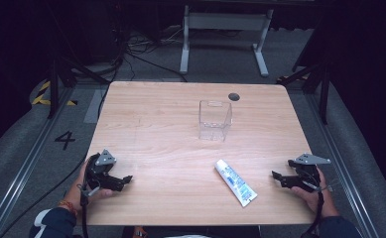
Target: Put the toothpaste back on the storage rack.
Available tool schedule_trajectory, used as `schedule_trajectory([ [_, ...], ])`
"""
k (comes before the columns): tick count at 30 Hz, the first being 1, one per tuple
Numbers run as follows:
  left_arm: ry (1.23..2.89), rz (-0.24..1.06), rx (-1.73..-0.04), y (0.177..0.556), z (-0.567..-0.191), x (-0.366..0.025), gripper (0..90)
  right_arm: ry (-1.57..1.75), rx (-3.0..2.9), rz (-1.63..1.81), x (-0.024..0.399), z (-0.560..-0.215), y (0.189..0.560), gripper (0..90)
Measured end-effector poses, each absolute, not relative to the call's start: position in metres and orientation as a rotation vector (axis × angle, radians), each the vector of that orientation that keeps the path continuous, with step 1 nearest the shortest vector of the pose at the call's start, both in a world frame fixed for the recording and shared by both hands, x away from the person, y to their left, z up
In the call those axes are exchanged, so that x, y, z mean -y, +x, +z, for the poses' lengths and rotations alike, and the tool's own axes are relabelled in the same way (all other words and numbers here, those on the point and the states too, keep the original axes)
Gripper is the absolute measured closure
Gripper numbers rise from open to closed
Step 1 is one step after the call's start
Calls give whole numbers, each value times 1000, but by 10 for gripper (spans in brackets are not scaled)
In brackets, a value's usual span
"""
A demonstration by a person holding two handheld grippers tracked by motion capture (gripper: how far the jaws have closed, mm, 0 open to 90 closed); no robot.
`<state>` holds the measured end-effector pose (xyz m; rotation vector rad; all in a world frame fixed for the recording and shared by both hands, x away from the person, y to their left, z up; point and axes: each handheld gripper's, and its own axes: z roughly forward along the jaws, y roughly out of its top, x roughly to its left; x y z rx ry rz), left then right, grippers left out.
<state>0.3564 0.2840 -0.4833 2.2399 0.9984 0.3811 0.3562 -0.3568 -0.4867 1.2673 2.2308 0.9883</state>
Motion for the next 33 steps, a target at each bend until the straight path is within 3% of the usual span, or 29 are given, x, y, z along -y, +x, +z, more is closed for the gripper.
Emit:
schedule_trajectory([
  [16,2295,372,-999,358,-478,-282,7,1268,-2230,987,357,-487,356,152],
  [19,2311,364,-978,357,-475,-281,80,1268,-2230,987,357,-487,356,152],
  [21,2325,335,-933,358,-470,-279,216,1268,-2230,987,357,-487,356,152],
  [23,2340,331,-906,359,-468,-274,143,1268,-2230,987,357,-487,356,152],
  [25,2364,296,-860,360,-465,-268,193,1268,-2230,987,357,-487,356,152],
  [33,2408,268,-731,367,-454,-243,178,1268,-2230,987,357,-487,356,153],
])
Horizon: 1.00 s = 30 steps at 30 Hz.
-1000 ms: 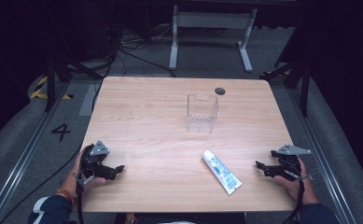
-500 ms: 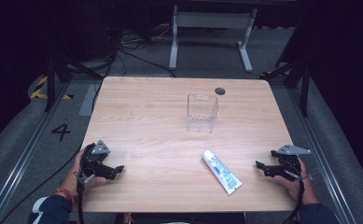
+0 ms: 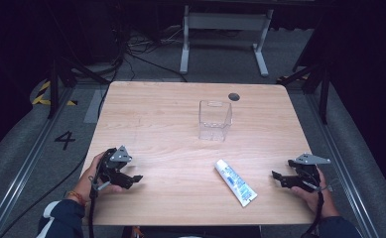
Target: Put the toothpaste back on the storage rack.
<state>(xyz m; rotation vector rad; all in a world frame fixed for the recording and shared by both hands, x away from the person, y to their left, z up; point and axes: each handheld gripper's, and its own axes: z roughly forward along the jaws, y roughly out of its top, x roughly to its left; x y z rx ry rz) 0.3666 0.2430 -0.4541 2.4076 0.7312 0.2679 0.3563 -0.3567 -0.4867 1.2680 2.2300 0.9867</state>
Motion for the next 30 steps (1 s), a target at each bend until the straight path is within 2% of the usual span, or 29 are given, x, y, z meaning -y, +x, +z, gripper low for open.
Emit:
schedule_trajectory([
  [12,2413,286,-610,373,-439,-212,209,1268,-2230,987,357,-487,356,153],
  [30,2453,227,-378,388,-420,-150,218,1268,-2230,986,357,-487,356,153],
])
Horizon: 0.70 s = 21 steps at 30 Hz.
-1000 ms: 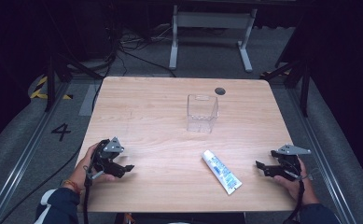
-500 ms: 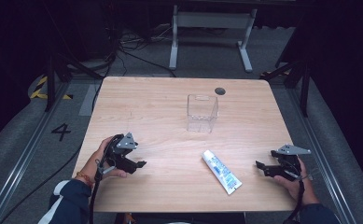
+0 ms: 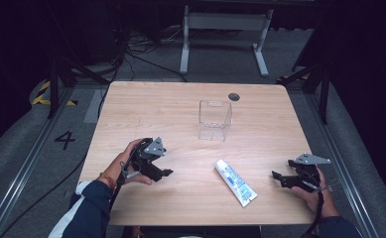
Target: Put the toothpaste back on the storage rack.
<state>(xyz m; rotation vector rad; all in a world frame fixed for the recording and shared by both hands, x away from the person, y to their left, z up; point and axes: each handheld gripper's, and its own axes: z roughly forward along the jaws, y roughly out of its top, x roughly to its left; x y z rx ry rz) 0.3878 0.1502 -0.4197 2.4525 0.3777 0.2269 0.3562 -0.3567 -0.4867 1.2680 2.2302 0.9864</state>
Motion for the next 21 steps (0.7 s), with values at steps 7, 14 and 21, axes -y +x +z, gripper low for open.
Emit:
schedule_trajectory([
  [7,2462,216,-289,389,-412,-123,219,1269,-2230,987,357,-487,356,153],
  [14,2475,201,-202,391,-407,-97,219,1268,-2230,987,357,-487,356,153],
  [21,2477,162,-121,393,-408,-66,220,1268,-2230,986,357,-487,356,153],
])
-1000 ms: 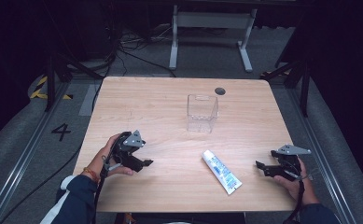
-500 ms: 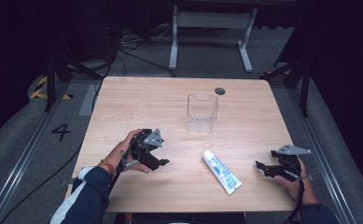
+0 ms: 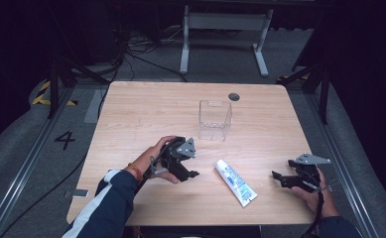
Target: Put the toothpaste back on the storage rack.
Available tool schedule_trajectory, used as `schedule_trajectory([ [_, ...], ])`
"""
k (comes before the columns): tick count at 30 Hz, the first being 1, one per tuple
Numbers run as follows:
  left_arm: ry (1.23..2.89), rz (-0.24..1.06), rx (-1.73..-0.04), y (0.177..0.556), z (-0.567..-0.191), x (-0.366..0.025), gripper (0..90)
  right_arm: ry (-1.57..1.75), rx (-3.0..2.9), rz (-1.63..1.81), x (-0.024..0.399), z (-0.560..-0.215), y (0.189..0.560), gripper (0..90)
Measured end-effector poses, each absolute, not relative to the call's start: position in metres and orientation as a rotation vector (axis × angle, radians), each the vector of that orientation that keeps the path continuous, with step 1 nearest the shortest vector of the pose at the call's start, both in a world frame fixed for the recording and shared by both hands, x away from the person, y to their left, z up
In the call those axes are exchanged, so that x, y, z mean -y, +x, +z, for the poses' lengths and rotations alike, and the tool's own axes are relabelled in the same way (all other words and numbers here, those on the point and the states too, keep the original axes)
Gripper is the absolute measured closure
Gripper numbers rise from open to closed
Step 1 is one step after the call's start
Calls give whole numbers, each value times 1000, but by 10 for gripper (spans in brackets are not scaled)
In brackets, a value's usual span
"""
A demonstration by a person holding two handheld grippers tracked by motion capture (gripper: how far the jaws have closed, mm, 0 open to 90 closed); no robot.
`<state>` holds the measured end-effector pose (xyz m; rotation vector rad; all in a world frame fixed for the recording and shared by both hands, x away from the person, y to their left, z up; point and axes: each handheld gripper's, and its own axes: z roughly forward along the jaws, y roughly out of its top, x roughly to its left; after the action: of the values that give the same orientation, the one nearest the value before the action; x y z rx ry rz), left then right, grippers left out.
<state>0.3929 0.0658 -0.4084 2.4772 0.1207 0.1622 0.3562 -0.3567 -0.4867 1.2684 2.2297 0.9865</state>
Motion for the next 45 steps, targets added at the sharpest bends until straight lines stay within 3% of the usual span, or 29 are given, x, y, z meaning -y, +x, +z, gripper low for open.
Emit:
schedule_trajectory([
  [27,2496,54,121,389,-423,26,197,1268,-2229,984,357,-487,356,153],
  [45,2549,-23,214,385,-444,63,177,1268,-2230,983,357,-487,356,153],
])
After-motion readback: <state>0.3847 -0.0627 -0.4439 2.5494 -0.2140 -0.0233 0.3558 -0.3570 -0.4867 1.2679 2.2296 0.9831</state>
